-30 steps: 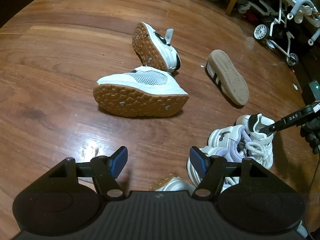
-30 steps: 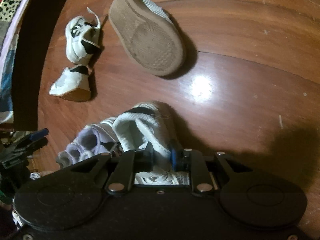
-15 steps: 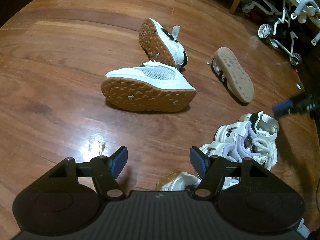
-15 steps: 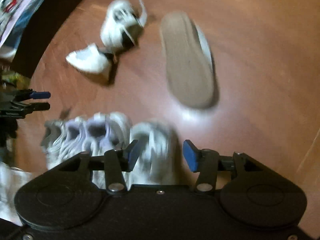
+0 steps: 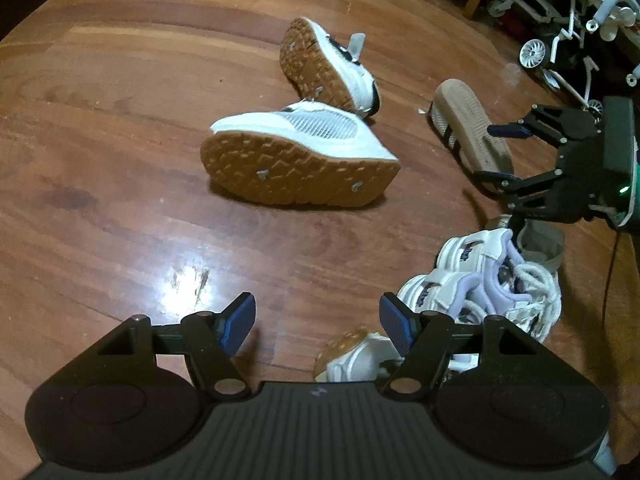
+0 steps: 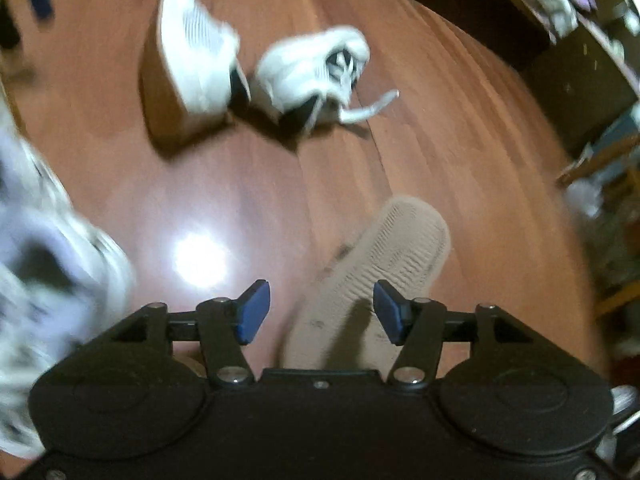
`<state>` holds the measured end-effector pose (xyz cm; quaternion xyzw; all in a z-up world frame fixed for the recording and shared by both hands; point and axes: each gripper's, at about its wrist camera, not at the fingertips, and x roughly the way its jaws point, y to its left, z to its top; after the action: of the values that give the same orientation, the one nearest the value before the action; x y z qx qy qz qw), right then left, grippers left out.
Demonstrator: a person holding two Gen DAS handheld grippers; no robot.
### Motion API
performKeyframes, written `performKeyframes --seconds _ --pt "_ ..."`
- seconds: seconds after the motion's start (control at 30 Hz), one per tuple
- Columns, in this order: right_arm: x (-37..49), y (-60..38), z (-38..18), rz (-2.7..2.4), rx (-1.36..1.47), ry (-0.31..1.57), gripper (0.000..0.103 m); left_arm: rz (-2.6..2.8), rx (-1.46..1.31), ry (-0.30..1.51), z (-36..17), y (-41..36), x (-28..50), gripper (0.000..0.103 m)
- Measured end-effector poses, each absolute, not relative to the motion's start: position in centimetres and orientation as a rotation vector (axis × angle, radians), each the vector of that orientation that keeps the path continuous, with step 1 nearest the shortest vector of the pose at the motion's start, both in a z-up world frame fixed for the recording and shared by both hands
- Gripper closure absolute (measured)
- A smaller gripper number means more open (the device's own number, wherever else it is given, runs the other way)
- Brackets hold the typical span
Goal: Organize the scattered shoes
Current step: 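Grasp the tan-sole black-stripe sneaker with the right tool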
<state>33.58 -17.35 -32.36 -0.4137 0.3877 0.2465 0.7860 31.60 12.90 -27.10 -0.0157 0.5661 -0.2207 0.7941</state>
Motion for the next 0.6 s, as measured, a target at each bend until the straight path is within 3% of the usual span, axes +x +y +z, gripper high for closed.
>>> performKeyframes --seconds 0.07,0.1,0.17,0.3,0.53,0.57,0.6 --pt "34.1 -18.2 -32.2 0.528 -0.894 0.845 0.049 -0.474 -0.035 1.217 -27.1 12.9 31.7 0.035" --pt "34.8 -19.2 -31.7 0.509 -0.827 0.88 0.062 -0.475 -0.032 1.214 -27.1 12.8 31.8 0.035" --pt "36.7 -21.9 -30.4 0.449 -0.604 0.961 0.072 -0.476 -0.033 1.211 -27.0 12.7 31.9 0.035" --pt "39.2 -28.8 -28.3 0.361 -0.224 0.992 0.072 -0.485 -0.025 1.208 -26.8 12.2 31.9 0.035" --pt "40.7 -34.9 -26.3 0.316 -0.08 0.921 0.072 -0.488 -0.012 1.223 -27.3 11.5 32.1 0.035" --pt "40.4 -33.8 -26.2 0.368 -0.145 0.905 0.057 -0.489 -0.011 1.225 -27.4 11.4 32.2 0.035" --pt "39.8 -32.5 -26.3 0.416 -0.218 0.883 0.033 -0.488 -0.01 1.226 -27.5 11.4 32.2 0.035"
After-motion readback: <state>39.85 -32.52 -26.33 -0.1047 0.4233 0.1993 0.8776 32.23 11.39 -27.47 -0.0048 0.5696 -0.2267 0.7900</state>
